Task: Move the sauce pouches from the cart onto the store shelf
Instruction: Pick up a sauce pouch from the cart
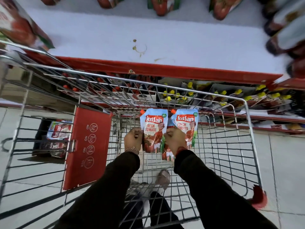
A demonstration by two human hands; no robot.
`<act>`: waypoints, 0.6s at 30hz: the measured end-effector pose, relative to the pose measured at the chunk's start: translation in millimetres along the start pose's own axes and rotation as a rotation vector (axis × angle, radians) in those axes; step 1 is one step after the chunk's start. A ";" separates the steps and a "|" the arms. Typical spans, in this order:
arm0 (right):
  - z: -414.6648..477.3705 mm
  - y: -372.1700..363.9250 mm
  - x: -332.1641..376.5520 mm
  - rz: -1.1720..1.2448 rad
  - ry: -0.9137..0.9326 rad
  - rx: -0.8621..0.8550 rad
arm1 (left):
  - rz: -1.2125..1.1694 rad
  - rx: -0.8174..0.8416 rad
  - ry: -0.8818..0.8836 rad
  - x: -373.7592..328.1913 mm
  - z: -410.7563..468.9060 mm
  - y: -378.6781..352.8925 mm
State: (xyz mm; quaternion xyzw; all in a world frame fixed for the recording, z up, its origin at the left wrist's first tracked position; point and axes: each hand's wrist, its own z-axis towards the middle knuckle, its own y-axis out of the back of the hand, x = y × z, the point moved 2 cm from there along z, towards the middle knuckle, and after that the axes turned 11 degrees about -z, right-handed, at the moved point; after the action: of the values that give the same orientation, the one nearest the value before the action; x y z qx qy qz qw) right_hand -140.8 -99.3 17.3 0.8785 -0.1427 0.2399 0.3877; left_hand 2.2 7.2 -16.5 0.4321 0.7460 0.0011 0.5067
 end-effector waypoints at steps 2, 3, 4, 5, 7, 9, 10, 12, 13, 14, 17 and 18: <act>-16.7 10.6 8.2 0.031 0.015 -0.015 | -0.071 0.026 0.002 -14.4 -11.3 14.5; -25.8 16.5 12.1 0.038 0.020 -0.029 | -0.119 0.048 -0.001 -23.0 -18.1 21.8; -34.3 21.9 16.1 0.042 0.026 -0.044 | -0.148 0.066 -0.017 -32.4 -25.6 29.7; -42.5 27.1 21.2 0.046 0.036 -0.059 | -0.146 0.071 -0.055 -41.3 -32.2 37.4; -55.3 36.5 32.5 0.056 0.062 -0.072 | -0.110 0.054 -0.139 -58.0 -43.9 52.8; -68.5 45.8 49.0 0.057 0.095 -0.089 | -0.127 0.024 -0.170 -72.4 -54.7 71.5; -74.7 50.5 58.6 0.061 0.110 -0.101 | -0.136 0.005 -0.183 -79.3 -59.0 81.6; -85.5 58.6 77.7 0.109 0.126 -0.109 | -0.151 -0.041 -0.220 -93.6 -65.4 101.0; -91.2 63.4 88.3 0.131 0.141 -0.110 | -0.159 -0.066 -0.260 -102.3 -68.5 111.4; -96.0 68.0 99.4 0.142 0.168 -0.118 | -0.161 -0.090 -0.302 -112.1 -70.8 121.5; -107.0 82.9 135.8 0.163 0.259 -0.165 | -0.168 -0.150 -0.389 -143.8 -71.5 151.0; -109.9 87.8 149.7 0.171 0.287 -0.183 | -0.178 -0.165 -0.410 -155.0 -70.1 161.8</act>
State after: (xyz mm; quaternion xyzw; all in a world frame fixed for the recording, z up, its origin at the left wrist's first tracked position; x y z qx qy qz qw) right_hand -86.9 -84.4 215.0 0.7809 -0.1815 0.3808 0.4607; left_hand 70.8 39.1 205.8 0.3128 0.6600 -0.0703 0.6794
